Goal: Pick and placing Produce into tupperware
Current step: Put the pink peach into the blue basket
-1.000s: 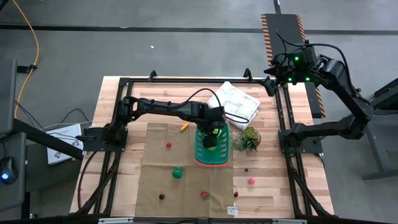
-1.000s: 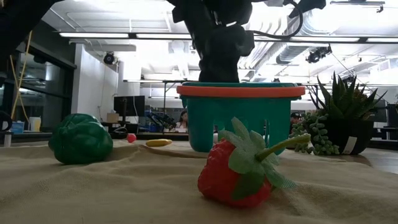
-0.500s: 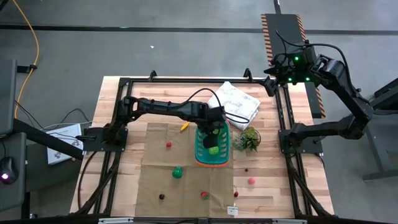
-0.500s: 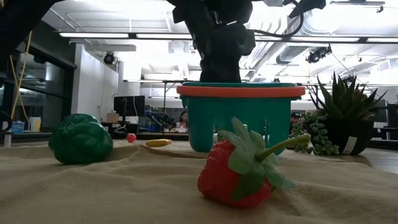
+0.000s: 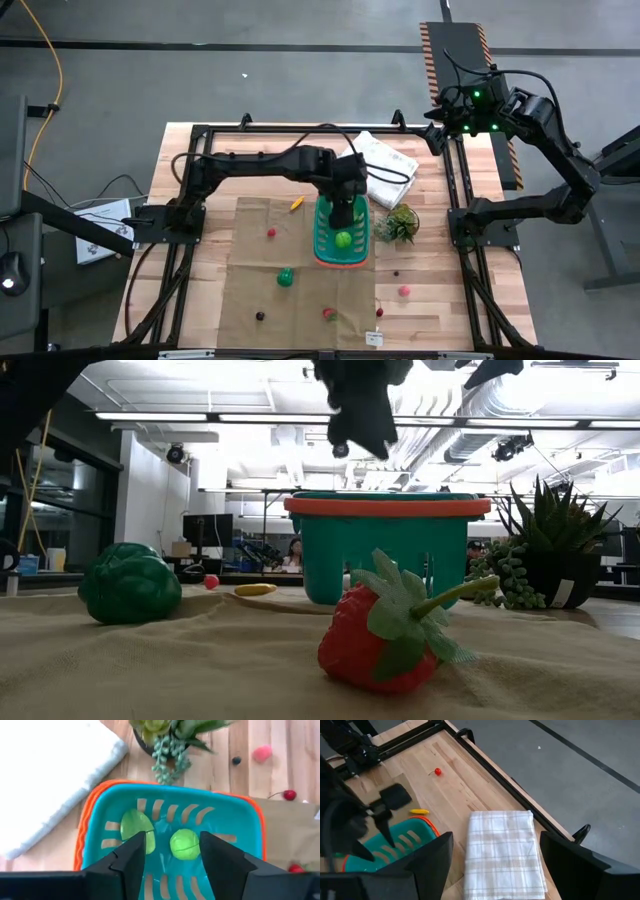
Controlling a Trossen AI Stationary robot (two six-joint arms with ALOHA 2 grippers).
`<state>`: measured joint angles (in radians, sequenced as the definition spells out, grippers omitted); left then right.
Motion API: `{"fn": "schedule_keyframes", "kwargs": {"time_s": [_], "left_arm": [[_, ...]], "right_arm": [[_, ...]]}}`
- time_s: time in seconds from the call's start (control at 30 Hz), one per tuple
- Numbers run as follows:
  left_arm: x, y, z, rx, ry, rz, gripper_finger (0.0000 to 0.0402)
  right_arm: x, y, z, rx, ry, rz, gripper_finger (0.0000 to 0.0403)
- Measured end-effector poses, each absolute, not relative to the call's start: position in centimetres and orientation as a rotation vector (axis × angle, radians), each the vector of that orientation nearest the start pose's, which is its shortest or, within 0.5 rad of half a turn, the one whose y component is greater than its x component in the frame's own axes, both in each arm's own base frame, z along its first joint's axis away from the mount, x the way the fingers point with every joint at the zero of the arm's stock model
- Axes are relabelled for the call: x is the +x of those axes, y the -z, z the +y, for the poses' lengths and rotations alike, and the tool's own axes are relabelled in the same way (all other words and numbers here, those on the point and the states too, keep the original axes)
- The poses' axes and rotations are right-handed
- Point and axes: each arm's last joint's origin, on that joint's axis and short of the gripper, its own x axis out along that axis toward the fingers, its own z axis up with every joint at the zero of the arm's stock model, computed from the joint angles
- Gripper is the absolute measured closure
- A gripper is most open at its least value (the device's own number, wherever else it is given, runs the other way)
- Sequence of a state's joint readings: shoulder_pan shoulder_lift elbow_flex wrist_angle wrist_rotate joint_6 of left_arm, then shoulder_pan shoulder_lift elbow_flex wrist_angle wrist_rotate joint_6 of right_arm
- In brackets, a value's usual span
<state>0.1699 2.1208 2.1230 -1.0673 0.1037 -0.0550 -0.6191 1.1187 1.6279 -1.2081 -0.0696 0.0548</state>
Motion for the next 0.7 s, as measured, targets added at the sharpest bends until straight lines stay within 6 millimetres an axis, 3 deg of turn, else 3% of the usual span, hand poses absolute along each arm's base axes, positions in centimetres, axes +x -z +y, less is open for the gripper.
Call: {"fn": "schedule_keyframes", "kwargs": {"time_s": [0.2,0.43,0.7], "left_arm": [[43.0,-33.5,7.2,-0.179,-0.119,1.092,0.0245],[40.8,-36.7,7.0,-0.149,-0.179,1.115,0.0248],[35.7,-41.7,7.1,-0.147,-0.339,1.038,0.0248]], "right_arm": [[12.8,-44.6,-8.8,0.289,0.497,0.723,0.0114],[10.3,-45.0,-7.0,0.251,0.473,0.730,0.0114],[7.9,-45.6,-5.2,0.268,0.479,0.636,0.0114]]}}
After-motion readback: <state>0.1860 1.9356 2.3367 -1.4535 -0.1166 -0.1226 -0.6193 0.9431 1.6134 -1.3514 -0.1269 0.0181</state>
